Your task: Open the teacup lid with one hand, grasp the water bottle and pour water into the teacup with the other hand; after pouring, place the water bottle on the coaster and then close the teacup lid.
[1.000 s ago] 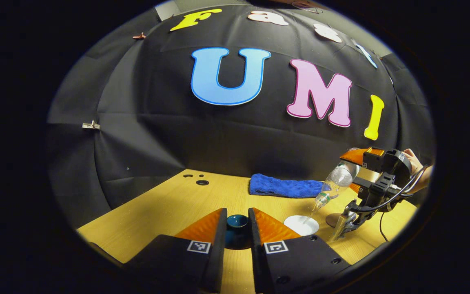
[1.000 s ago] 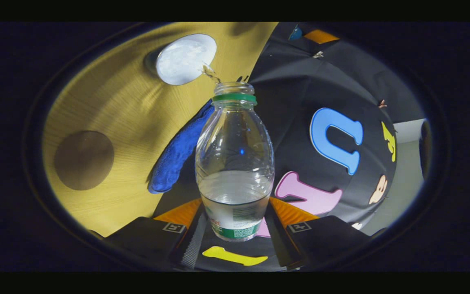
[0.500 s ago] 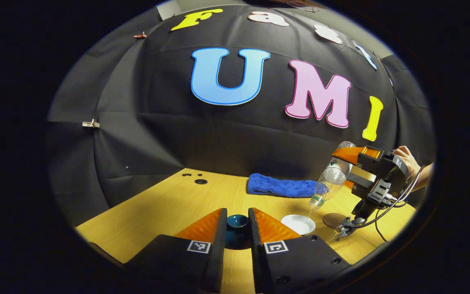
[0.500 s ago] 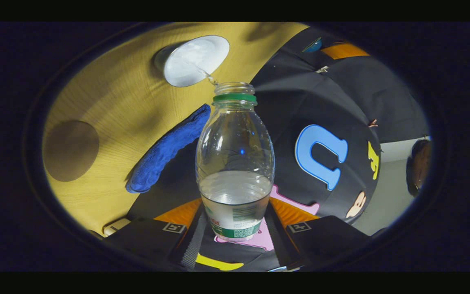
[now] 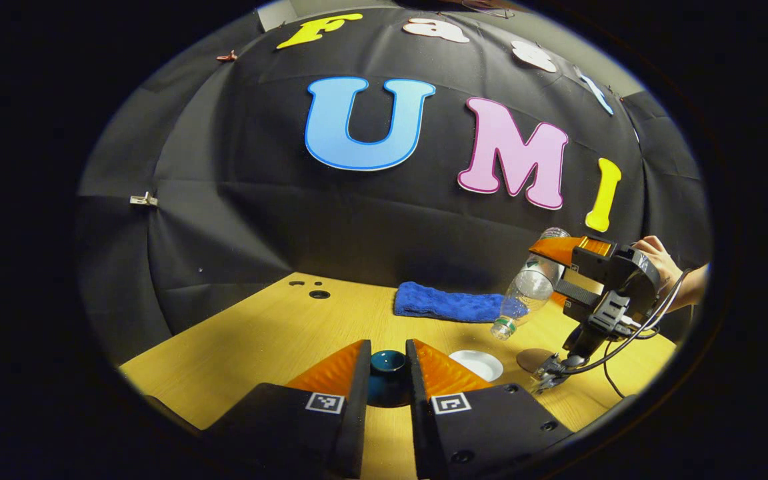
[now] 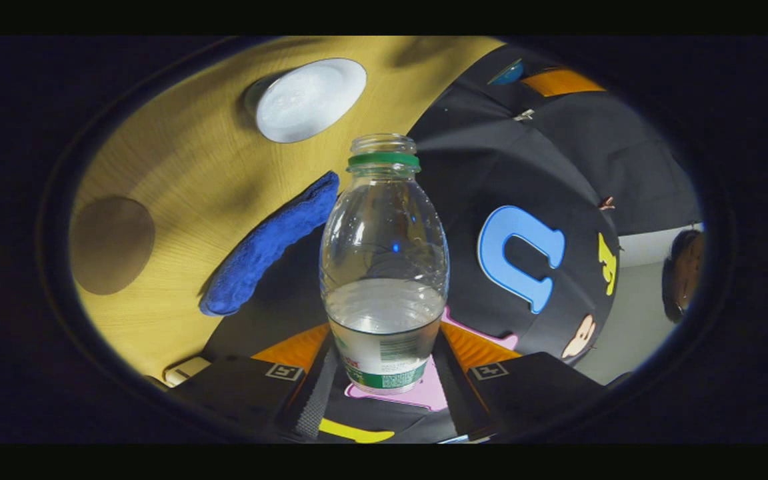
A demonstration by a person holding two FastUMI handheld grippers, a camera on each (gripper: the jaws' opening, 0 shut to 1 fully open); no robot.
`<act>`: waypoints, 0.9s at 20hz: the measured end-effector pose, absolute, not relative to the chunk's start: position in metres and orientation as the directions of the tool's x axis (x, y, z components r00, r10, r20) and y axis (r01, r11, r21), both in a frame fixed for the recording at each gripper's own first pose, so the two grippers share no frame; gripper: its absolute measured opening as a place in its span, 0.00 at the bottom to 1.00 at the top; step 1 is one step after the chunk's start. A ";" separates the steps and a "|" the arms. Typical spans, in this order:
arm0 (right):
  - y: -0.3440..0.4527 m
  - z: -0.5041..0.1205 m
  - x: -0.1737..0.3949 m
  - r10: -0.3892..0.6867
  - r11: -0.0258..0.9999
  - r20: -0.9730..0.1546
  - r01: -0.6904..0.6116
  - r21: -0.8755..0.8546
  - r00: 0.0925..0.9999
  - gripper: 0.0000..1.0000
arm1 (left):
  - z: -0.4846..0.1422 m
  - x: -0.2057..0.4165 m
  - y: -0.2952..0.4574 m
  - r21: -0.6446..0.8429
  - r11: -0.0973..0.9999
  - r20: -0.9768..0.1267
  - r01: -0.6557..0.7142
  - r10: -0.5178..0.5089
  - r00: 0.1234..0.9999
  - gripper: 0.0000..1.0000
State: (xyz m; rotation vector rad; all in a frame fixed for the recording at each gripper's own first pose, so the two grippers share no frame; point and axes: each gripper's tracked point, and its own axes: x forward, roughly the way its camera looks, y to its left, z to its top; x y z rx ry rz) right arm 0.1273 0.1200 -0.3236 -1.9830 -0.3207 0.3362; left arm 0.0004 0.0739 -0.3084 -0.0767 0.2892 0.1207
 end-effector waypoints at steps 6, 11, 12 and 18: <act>0.099 -0.382 0.109 0.241 0.019 -0.320 -0.334 -0.942 0.916 0.76 | -0.307 0.002 0.076 -0.047 0.989 -0.289 -0.143 0.123 0.949 0.33; 0.114 -0.387 0.087 0.299 0.461 -0.400 -0.498 -0.734 0.866 0.76 | -0.304 0.013 0.072 -0.030 0.991 -0.288 -0.132 0.118 0.950 0.33; 0.116 -0.384 0.084 0.321 0.552 -0.406 -0.517 -0.654 0.856 0.76 | -0.305 0.016 0.070 -0.031 0.991 -0.288 -0.129 0.114 0.951 0.33; 0.111 -0.365 0.070 0.418 0.882 -0.366 -0.468 -0.058 0.831 0.76 | -0.306 0.031 0.045 -0.033 0.995 -0.288 -0.090 0.077 0.955 0.33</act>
